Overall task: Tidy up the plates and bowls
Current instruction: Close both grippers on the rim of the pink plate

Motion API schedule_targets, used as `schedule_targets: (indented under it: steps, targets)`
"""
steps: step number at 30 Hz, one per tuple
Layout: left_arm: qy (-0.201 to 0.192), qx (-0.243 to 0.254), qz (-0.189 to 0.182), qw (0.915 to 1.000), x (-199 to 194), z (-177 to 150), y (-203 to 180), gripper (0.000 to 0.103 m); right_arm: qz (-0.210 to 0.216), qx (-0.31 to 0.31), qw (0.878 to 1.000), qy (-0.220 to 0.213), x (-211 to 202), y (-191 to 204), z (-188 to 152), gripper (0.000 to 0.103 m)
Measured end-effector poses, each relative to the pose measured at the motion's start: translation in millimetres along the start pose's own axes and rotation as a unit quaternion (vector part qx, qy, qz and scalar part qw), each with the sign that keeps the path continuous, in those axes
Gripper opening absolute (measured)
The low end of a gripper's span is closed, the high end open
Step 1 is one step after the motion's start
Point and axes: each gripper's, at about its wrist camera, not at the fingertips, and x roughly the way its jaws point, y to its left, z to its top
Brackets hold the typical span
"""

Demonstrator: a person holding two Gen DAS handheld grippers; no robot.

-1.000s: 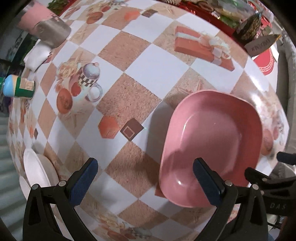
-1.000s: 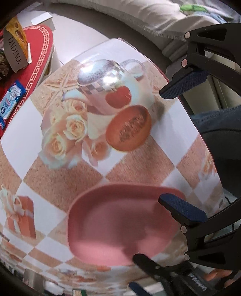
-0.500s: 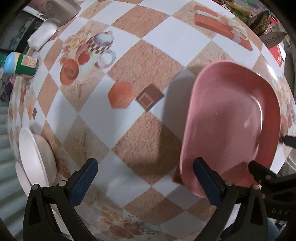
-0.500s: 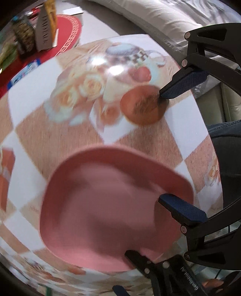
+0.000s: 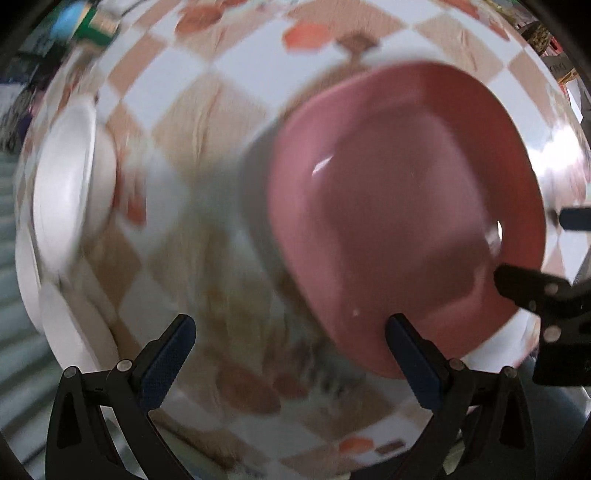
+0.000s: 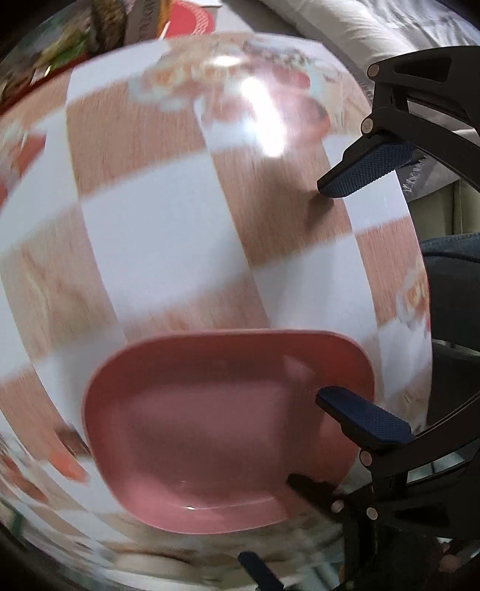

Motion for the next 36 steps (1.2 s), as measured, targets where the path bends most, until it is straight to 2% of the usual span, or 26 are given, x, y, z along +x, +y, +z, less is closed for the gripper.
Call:
schedule_targets:
  steps: [2,5,9,12,15,19,22,25,27,28,33,36]
  targets:
    - [0.005,-0.019,-0.001,0.9998,3.2,-23.9,9.8,0.103,0.006,-0.023,1.0,0.006,0.7,14.7,-6.3,0.103]
    - [-0.006,-0.058,-0.025,0.998,-0.4,-47.5,28.0,0.103,0.005,-0.036,0.999,-0.002,-4.4,25.7,-13.9,0.103]
    - [-0.025,-0.101,-0.032,0.9941,-5.6,-44.8,56.3,0.103,0.007,-0.013,1.0,-0.007,-13.0,18.1,-9.6,0.103]
    - [-0.022,-0.162,-0.05,0.9852,-2.1,-57.7,71.8,0.103,-0.006,-0.017,1.0,-0.014,-15.8,8.4,3.7,0.103]
    - [-0.006,-0.203,-0.064,0.9771,9.4,-67.5,92.9,0.103,-0.021,-0.063,0.997,-0.034,-30.9,27.0,14.5,0.103]
    - [0.013,-0.22,-0.062,0.9735,32.6,-65.1,114.4,0.103,-0.046,-0.12,0.99,-0.053,-38.2,52.4,27.6,0.103]
    - [0.014,-0.233,-0.075,0.9695,38.7,-69.7,120.4,0.103,-0.043,-0.127,0.99,-0.038,-35.4,58.0,38.5,0.103]
    - [0.009,-0.233,-0.082,0.969,41.2,-73.5,125.6,0.103,-0.054,-0.129,0.99,-0.032,-33.3,58.7,44.9,0.103]
    - [0.007,-0.241,-0.1,0.9653,42.7,-67.0,120.9,0.103,-0.06,-0.134,0.989,-0.032,-32.3,60.8,44.9,0.103]
    - [0.01,-0.251,-0.117,0.9609,46.7,-63.3,120.7,0.103,-0.06,-0.134,0.989,-0.034,-33.4,61.9,44.4,0.103]
    - [0.009,-0.26,-0.119,0.9582,52.3,-69.3,133.5,0.103,-0.059,-0.129,0.989,-0.038,-37.2,64.8,50.1,0.103]
    - [0.008,-0.264,-0.118,0.9572,49.4,-53.0,124.4,0.103,-0.057,-0.121,0.99,-0.04,-28.3,56.6,40.2,0.103]
